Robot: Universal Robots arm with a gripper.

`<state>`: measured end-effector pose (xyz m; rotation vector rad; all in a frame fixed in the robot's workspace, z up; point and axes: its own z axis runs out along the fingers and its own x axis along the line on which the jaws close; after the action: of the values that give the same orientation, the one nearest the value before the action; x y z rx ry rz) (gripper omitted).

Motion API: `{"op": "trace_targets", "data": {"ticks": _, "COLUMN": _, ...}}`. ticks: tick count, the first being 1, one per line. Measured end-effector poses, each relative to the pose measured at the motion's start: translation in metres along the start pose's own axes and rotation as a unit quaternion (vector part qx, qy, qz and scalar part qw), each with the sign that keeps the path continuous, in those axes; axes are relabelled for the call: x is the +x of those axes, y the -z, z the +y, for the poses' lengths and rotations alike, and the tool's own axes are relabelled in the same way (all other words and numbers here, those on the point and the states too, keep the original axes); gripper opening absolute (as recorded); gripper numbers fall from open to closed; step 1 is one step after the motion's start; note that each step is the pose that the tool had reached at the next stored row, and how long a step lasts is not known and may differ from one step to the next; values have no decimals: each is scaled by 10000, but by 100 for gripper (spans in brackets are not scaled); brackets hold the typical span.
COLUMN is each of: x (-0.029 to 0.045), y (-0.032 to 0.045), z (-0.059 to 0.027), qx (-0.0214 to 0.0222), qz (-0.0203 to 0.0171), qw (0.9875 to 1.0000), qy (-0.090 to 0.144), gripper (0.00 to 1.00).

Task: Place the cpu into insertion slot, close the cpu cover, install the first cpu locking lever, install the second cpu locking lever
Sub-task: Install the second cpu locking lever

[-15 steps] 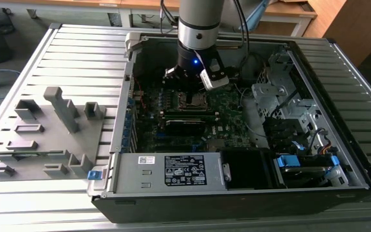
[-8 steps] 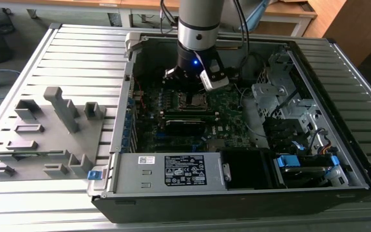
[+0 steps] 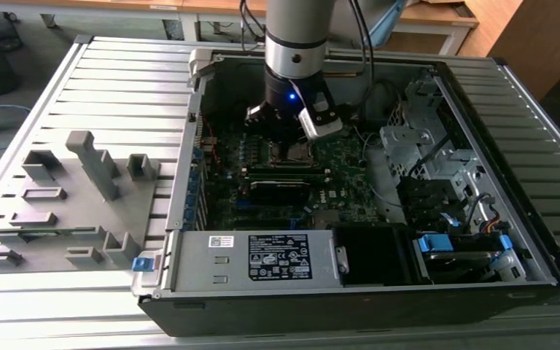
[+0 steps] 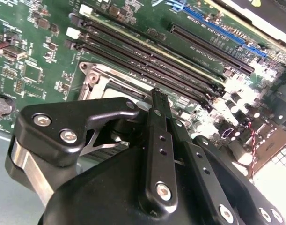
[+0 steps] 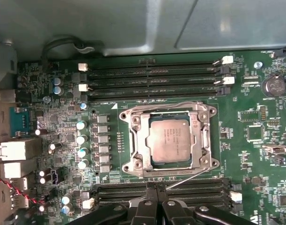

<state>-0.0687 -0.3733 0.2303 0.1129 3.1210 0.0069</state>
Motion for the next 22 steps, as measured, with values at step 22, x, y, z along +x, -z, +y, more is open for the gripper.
{"op": "trace_targets", "data": {"ticks": 22, "x": 104, "y": -165, "z": -41, "qx": 0, "qz": -7, "qw": 10000, "qy": 1, "gripper": 11}}
